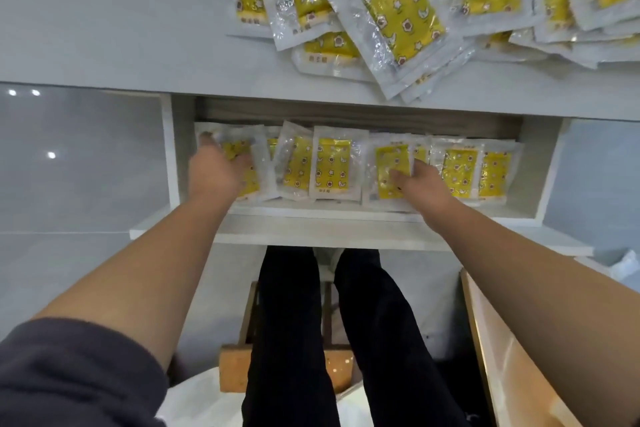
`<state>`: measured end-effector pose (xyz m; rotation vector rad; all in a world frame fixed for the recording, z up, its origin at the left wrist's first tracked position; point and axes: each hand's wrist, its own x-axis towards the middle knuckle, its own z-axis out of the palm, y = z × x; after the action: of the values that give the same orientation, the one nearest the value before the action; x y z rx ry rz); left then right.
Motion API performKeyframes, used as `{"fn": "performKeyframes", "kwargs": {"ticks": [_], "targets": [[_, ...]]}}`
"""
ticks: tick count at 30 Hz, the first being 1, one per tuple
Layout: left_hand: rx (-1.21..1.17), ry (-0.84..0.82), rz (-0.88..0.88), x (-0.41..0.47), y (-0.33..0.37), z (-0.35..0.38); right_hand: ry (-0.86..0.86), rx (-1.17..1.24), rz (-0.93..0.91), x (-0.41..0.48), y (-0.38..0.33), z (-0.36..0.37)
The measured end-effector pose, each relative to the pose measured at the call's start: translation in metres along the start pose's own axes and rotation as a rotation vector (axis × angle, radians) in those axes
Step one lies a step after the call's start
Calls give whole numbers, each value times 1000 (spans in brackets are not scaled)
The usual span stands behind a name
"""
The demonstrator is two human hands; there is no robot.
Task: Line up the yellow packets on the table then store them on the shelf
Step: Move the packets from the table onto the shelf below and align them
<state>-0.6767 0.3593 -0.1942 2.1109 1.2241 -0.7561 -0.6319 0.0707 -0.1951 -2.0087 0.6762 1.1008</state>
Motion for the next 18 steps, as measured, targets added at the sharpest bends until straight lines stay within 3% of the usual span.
{"fn": "performKeyframes", "kwargs": {"ticks": [2, 6, 9, 12, 14, 16, 18], "targets": [[9, 38, -20, 6, -4, -7, 31, -54, 53, 4, 12, -18], [269, 78, -5, 18, -4, -7, 72, -291, 114, 24, 21, -38], [660, 90, 52, 8, 6, -4, 178, -812, 138, 24, 13, -43], [860, 98, 525, -5, 24, 7, 291, -1118, -127, 24, 0, -36], [863, 11, 798, -9, 40, 22, 184, -1134, -362, 24, -17, -22], [880, -91, 873, -6, 53, 39, 24, -1121, -531, 27, -36, 3], [947, -162, 835, 3, 58, 54, -74, -1100, -610, 32, -48, 27]]}}
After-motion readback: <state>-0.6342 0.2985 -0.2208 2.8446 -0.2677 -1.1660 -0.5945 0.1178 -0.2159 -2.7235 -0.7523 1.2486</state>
